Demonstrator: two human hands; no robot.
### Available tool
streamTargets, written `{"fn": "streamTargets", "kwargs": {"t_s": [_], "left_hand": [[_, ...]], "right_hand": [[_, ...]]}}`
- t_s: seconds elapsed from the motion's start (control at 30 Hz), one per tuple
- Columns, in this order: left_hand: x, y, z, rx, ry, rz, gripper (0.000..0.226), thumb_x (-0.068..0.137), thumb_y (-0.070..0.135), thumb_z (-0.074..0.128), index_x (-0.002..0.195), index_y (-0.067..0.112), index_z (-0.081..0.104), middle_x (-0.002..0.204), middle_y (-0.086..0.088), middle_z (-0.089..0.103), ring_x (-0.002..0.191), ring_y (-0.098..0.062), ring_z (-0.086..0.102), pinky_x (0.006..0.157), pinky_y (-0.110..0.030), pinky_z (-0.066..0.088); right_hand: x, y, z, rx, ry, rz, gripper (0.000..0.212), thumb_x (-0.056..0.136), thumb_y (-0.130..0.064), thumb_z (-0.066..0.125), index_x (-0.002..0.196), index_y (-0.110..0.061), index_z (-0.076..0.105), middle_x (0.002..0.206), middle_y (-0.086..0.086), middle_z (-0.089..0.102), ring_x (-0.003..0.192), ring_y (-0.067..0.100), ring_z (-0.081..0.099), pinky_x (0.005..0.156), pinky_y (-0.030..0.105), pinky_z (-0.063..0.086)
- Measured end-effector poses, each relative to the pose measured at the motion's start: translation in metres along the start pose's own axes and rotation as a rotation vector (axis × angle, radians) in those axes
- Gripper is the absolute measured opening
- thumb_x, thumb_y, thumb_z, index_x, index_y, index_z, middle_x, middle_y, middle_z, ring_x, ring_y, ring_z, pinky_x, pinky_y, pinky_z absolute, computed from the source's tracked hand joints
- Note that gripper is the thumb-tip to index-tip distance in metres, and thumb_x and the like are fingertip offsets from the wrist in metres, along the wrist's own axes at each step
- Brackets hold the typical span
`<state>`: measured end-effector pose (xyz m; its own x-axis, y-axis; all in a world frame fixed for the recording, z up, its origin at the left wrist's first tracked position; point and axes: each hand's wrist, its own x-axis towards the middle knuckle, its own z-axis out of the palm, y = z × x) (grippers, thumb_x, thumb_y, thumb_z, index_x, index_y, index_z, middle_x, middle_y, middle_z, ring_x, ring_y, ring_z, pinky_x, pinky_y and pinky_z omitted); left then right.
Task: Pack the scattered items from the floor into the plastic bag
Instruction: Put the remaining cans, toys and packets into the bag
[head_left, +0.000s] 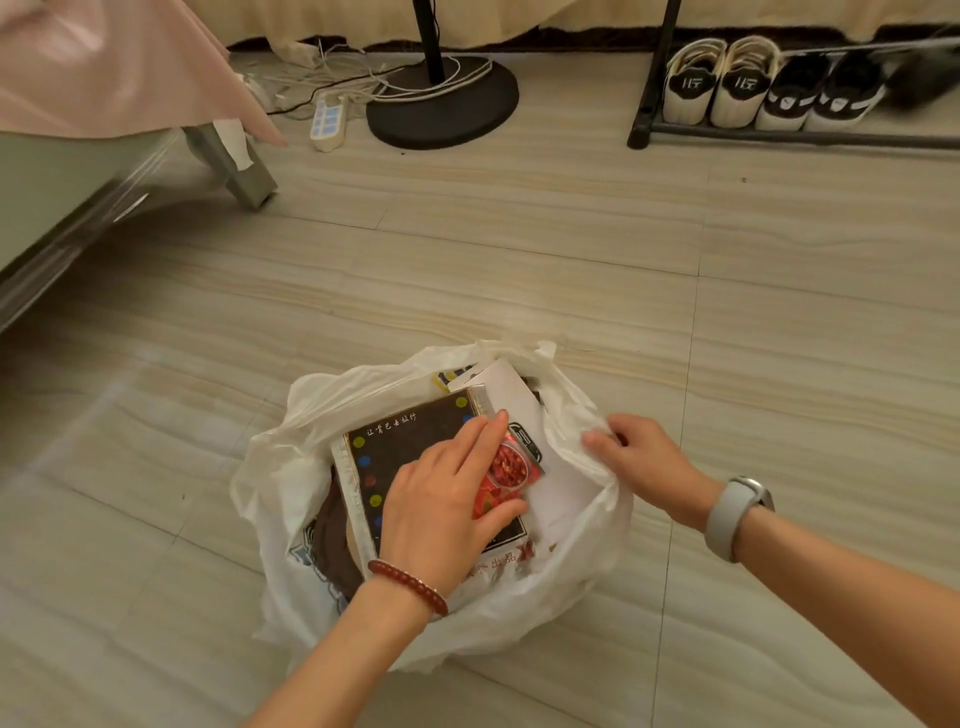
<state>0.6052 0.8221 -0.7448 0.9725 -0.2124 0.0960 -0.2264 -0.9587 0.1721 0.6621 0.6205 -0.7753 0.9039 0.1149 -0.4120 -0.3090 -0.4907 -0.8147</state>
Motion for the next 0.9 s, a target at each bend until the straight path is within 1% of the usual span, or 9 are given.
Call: {"fn": "streamTargets", "kwargs": {"t_s": [0.13, 0.2, 0.3, 0.37, 0.47, 0.57, 0.7, 0.8, 0.9], "left_hand": [[0.005, 0.004, 0.006, -0.011, -0.013, -0.016, 0.083, 0.061, 0.053, 0.073, 0.132, 0.023, 0.04, 0.118, 0.001, 0.064, 0.092, -0.019, 0.065, 0.068, -0.032, 0.052], [0.009, 0.012, 0.005, -0.059, -0.033, -0.008, 0.079, 0.062, 0.052, 0.073, 0.128, 0.024, 0.039, 0.109, 0.001, 0.066, 0.093, -0.021, 0.063, 0.073, -0.033, 0.049], [0.022, 0.028, 0.008, -0.117, -0.076, 0.027, 0.071, 0.07, 0.051, 0.067, 0.13, 0.024, 0.039, 0.12, 0.003, 0.06, 0.106, -0.02, 0.057, 0.083, -0.033, 0.042], [0.032, 0.037, 0.012, -0.105, -0.041, 0.095, 0.067, 0.07, 0.05, 0.067, 0.126, 0.02, 0.047, 0.124, 0.002, 0.06, 0.104, -0.021, 0.061, 0.08, -0.032, 0.047], [0.053, 0.046, 0.022, -0.097, 0.112, 0.196, 0.054, 0.072, 0.052, 0.054, 0.114, 0.018, 0.054, 0.109, -0.002, 0.066, 0.09, -0.02, 0.066, 0.067, -0.029, 0.054], [0.075, 0.058, 0.022, -0.083, 0.205, 0.248, 0.043, 0.078, 0.052, 0.045, 0.102, 0.021, 0.063, 0.096, 0.0, 0.066, 0.088, -0.021, 0.062, 0.074, -0.031, 0.045], [0.076, 0.068, 0.024, -0.118, 0.06, 0.243, 0.047, 0.078, 0.057, 0.04, 0.104, 0.026, 0.064, 0.097, 0.006, 0.068, 0.088, -0.016, 0.063, 0.075, -0.032, 0.044], [0.056, 0.073, 0.035, -0.3, -0.155, 0.273, 0.059, 0.076, 0.061, 0.033, 0.116, 0.027, 0.059, 0.116, 0.007, 0.063, 0.104, -0.014, 0.058, 0.083, -0.031, 0.041], [0.041, 0.079, 0.047, -0.308, -0.193, 0.294, 0.06, 0.074, 0.063, 0.034, 0.12, 0.031, 0.054, 0.125, 0.011, 0.057, 0.113, -0.013, 0.051, 0.086, -0.028, 0.033]], "right_hand": [[-0.003, -0.017, -0.028, 0.011, 0.331, -0.157, 0.018, 0.093, -0.016, 0.046, 0.078, -0.008, 0.053, 0.069, 0.0, 0.049, 0.066, 0.016, 0.044, 0.058, 0.029, 0.034], [-0.005, -0.024, -0.041, 0.036, 0.402, -0.199, 0.018, 0.093, -0.015, 0.045, 0.078, -0.009, 0.053, 0.067, -0.003, 0.049, 0.063, 0.012, 0.044, 0.058, 0.027, 0.036], [-0.01, -0.03, -0.052, 0.003, 0.467, -0.224, 0.02, 0.093, -0.016, 0.045, 0.078, -0.008, 0.055, 0.066, -0.006, 0.049, 0.062, 0.007, 0.044, 0.058, 0.024, 0.036], [-0.011, -0.034, -0.06, 0.063, 0.53, -0.225, 0.019, 0.093, -0.017, 0.047, 0.077, -0.009, 0.055, 0.065, -0.006, 0.049, 0.062, 0.007, 0.044, 0.058, 0.024, 0.037], [-0.005, -0.036, -0.076, 0.135, 0.629, -0.219, 0.021, 0.092, -0.017, 0.047, 0.072, -0.011, 0.052, 0.062, -0.006, 0.046, 0.059, 0.007, 0.041, 0.057, 0.024, 0.035], [0.001, -0.035, -0.092, 0.192, 0.744, -0.188, 0.025, 0.093, -0.018, 0.046, 0.069, -0.012, 0.05, 0.061, -0.006, 0.043, 0.061, 0.014, 0.041, 0.059, 0.026, 0.035], [0.001, -0.022, -0.116, 0.164, 0.644, -0.131, 0.024, 0.092, -0.02, 0.047, 0.071, -0.012, 0.054, 0.063, -0.001, 0.047, 0.064, 0.016, 0.044, 0.066, 0.029, 0.036], [-0.013, -0.003, -0.125, 0.13, 0.534, -0.092, 0.018, 0.09, -0.019, 0.051, 0.076, -0.012, 0.059, 0.068, -0.001, 0.053, 0.073, 0.019, 0.049, 0.066, 0.028, 0.039], [-0.03, 0.016, -0.124, 0.064, 0.396, 0.044, 0.017, 0.085, -0.028, 0.06, 0.082, -0.011, 0.063, 0.074, 0.002, 0.061, 0.076, 0.022, 0.057, 0.07, 0.033, 0.047]]}}
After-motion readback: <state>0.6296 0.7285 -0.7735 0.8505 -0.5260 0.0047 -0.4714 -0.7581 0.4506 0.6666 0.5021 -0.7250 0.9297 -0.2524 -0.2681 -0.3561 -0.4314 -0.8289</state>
